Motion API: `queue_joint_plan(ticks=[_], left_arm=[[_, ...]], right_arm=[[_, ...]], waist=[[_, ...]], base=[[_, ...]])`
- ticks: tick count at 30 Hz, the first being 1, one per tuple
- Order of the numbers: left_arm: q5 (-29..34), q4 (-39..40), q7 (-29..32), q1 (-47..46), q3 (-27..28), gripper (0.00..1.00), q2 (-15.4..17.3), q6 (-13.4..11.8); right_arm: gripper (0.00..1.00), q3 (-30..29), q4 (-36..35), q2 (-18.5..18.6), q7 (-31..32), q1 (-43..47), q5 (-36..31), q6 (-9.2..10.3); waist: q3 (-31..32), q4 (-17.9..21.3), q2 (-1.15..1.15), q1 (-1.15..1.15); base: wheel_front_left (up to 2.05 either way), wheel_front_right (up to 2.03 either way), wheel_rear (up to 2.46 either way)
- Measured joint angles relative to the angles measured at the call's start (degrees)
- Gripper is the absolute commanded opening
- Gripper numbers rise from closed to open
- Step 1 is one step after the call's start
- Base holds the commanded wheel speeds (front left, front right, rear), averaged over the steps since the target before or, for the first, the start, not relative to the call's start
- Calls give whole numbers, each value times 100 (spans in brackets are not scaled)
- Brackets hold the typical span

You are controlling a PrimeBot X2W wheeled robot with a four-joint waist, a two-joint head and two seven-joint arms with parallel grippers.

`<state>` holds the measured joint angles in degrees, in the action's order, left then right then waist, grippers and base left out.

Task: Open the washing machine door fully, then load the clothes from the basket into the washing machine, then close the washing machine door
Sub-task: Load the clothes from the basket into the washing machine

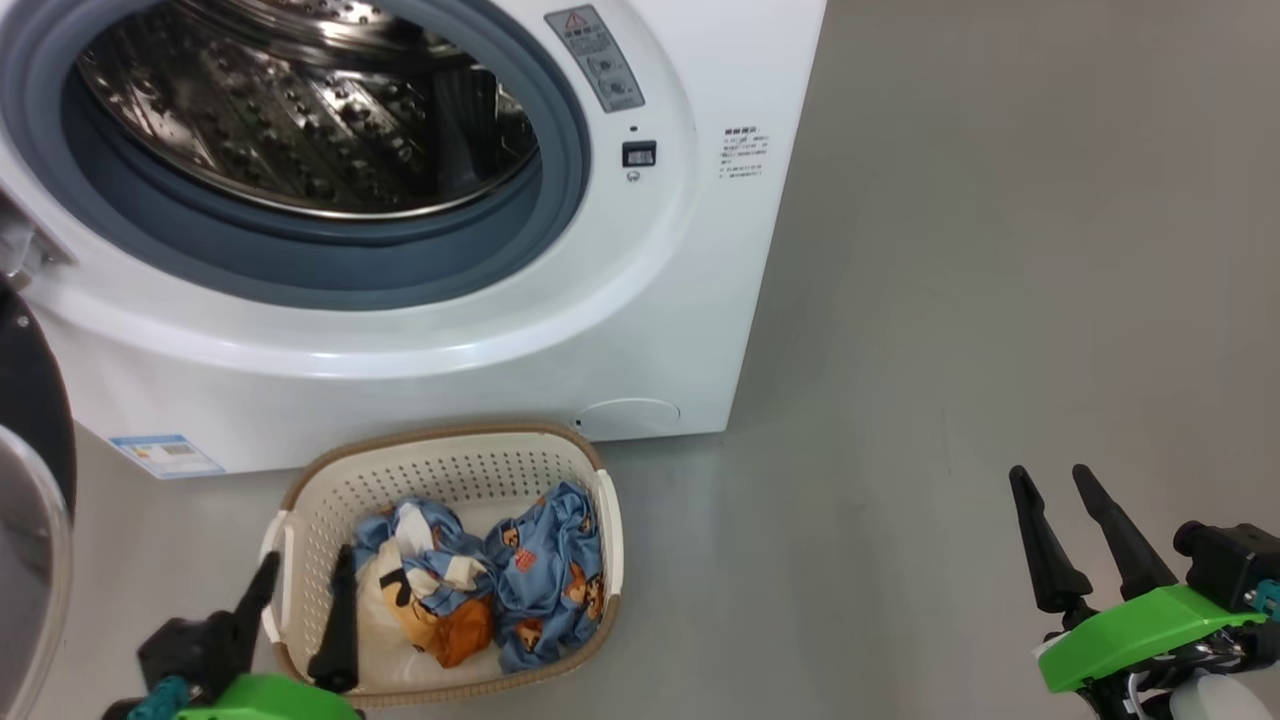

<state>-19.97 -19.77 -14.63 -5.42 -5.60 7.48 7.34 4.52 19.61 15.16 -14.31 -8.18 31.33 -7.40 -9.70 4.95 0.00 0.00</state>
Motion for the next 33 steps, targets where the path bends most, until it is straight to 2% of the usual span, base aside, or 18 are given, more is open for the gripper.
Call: queue_joint_plan(ticks=[9, 33], left_arm=[[-4, -918, 0, -542, -285, 100, -29, 0], [-27, -4796, 9, -3637, -1237, 100, 108, 0]], right_arm=[[100, 1, -71, -111, 0, -213, 0, 0], [100, 190, -299, -426, 0, -1224, -51, 0]], waist=[[-416, 47, 0, 0], [-2319, 250, 0, 0]], base=[[0, 0, 0], [0, 0, 0]])
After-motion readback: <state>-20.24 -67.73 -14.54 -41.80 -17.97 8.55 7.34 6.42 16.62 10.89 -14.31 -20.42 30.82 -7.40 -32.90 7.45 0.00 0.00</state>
